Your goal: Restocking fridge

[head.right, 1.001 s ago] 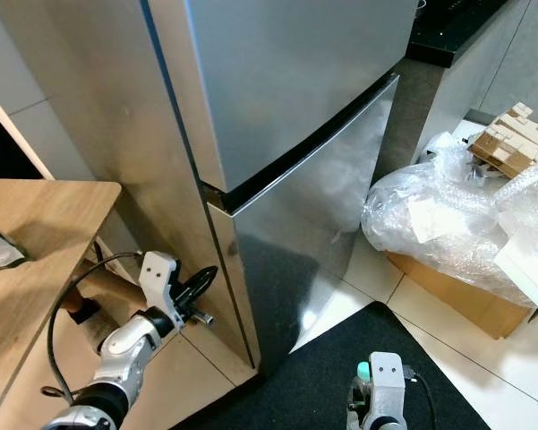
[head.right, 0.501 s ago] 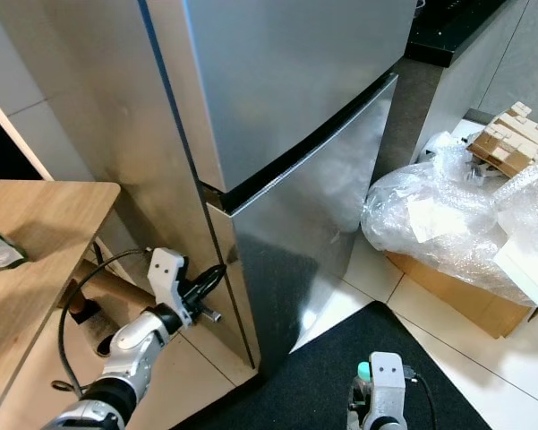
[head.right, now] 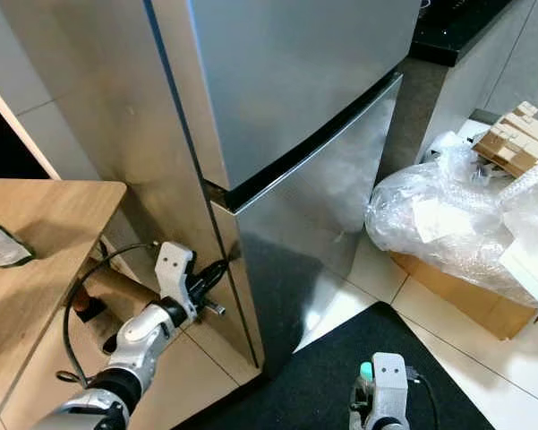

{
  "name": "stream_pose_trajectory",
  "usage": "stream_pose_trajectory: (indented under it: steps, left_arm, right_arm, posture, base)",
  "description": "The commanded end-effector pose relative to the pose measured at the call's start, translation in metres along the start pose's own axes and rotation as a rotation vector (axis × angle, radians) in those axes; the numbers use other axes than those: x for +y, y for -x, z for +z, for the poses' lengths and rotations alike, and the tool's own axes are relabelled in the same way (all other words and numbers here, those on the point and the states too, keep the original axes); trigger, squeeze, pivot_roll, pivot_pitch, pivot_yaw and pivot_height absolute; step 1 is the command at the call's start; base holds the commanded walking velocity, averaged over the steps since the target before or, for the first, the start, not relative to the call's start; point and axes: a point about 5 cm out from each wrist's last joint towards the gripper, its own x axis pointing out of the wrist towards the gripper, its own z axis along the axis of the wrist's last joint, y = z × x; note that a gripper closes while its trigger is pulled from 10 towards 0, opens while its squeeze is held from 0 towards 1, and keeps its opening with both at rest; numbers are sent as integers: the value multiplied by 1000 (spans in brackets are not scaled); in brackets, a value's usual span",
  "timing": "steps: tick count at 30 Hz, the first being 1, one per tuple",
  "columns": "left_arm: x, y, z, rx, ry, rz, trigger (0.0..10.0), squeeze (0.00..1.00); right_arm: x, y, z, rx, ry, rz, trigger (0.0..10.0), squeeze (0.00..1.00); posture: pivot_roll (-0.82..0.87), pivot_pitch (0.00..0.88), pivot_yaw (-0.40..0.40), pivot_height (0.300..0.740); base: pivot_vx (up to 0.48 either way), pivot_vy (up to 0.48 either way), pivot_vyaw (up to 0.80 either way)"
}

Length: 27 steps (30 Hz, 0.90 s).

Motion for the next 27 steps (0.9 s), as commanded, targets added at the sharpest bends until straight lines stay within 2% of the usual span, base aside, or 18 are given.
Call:
stream_pose_trajectory:
  steps: [1,3,5,11,12,13,15,16,17,27]
  left_arm:
    - [3,0,2,-4,-9,11,4980,0]
    - [5,0,3,-6,-10,13,5294,0]
    - [5,0,3,-9,-6,16,4980,0]
    - [2,-4,5,-37,42,4,4980,0]
    - [-1,-6,5,-38,49,-10,6627,0]
    - [-1,-6,5,-38,49,-10,6627,0]
    - [-4,-7,5,-38,54,-30,9059,0]
    - [-4,-7,5,-38,54,-30,9059,0]
    - [-6,-9,5,-34,61,-52,10000,0]
    - [-4,-18,14,-32,55,-92,10000,0]
  right_arm:
    - [1,2,-5,7,-23,-6,10000,0]
    - [1,2,-5,7,-23,-6,10000,0]
    - [1,2,-5,7,-23,-6,10000,0]
    - [1,2,-4,4,-20,-6,10000,0]
    - [0,2,-4,2,-17,-7,10000,0]
    - [0,2,-4,2,-17,-7,10000,0]
    - [0,2,-3,1,-14,-7,10000,0]
    - [0,2,-3,1,-14,-7,10000,0]
    - [0,1,-2,-1,-13,-8,10000,0]
    - [-6,1,2,-15,0,-7,10000,0]
  posture:
    - [-174,108,75,740]
    - [-173,108,75,740]
    - [-173,108,75,740]
    - [-174,111,71,740]
    - [-175,111,70,740]
    - [-175,111,70,740]
    - [-175,112,67,740]
    - [-175,112,67,740]
    - [-182,113,66,740]
    - [-200,123,31,740]
  base:
    - [0,0,0]
    - [0,0,0]
    - [0,0,0]
    - [0,0,0]
    - [0,0,0]
    - [0,0,0]
    - [0,0,0]
    - [0,0,0]
    - [0,0,0]
    - [0,0,0]
